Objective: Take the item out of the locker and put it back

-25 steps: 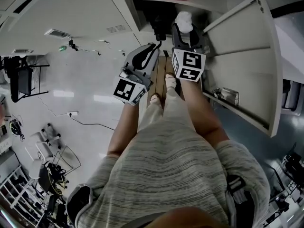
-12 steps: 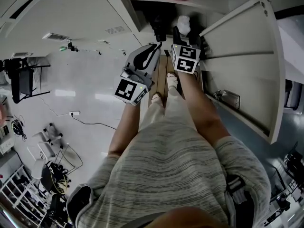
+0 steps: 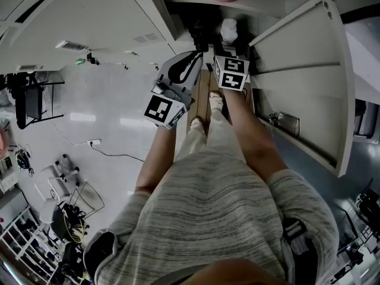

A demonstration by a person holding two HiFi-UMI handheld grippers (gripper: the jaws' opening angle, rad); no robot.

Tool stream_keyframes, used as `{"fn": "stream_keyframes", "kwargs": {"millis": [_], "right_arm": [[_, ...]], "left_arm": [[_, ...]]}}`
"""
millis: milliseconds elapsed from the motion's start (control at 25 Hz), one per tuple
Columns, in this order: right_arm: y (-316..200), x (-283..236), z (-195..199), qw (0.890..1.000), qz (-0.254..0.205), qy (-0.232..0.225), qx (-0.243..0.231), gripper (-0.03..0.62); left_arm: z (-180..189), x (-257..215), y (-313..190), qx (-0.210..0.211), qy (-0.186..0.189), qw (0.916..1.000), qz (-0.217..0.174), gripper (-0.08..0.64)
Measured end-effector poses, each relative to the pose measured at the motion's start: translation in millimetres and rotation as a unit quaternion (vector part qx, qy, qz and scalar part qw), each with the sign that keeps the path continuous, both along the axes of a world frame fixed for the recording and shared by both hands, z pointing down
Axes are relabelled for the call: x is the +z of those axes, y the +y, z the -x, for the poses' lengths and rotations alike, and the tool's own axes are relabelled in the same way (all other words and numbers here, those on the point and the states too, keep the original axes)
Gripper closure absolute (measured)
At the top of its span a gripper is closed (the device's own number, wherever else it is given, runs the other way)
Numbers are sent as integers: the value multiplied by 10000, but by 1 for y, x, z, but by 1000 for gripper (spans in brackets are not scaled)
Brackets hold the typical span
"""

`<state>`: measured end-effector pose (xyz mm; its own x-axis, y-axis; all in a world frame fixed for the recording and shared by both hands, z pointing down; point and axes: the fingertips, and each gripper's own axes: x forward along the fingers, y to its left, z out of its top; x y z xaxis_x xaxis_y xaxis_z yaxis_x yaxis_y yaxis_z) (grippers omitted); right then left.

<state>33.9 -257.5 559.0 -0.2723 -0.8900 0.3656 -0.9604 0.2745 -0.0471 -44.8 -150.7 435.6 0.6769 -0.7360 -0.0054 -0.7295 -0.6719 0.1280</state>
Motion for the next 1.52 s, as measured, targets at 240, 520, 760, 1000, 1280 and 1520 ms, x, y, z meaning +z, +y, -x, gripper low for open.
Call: {"fn": "stream_keyframes", "kwargs": {"millis": [240, 520, 760, 1000, 1280, 1520], "right_arm": [[14, -19, -3, 9999, -147, -20, -63, 331], [38, -49, -7, 9991, -390, 16, -172, 331], [65, -86, -2, 9963, -762, -95, -390, 333], [87, -119, -3, 9926, -1062, -169, -567, 333], [93, -136, 3, 9903, -1181, -247, -686, 334], [97, -135, 4, 9894, -1165, -316, -809, 336]], "left_arm": [[0, -5, 0, 25, 61, 10000, -8, 523], [-5, -17, 2, 85, 80, 9999, -94, 523], [-6, -31, 4, 94, 59, 9997, -218, 523], [-12, -44, 8, 46, 2, 9995, -310, 523], [-8, -56, 1, -12, -68, 9991, -423, 523], [-20, -68, -12, -66, -182, 9986, -487, 513]]}}
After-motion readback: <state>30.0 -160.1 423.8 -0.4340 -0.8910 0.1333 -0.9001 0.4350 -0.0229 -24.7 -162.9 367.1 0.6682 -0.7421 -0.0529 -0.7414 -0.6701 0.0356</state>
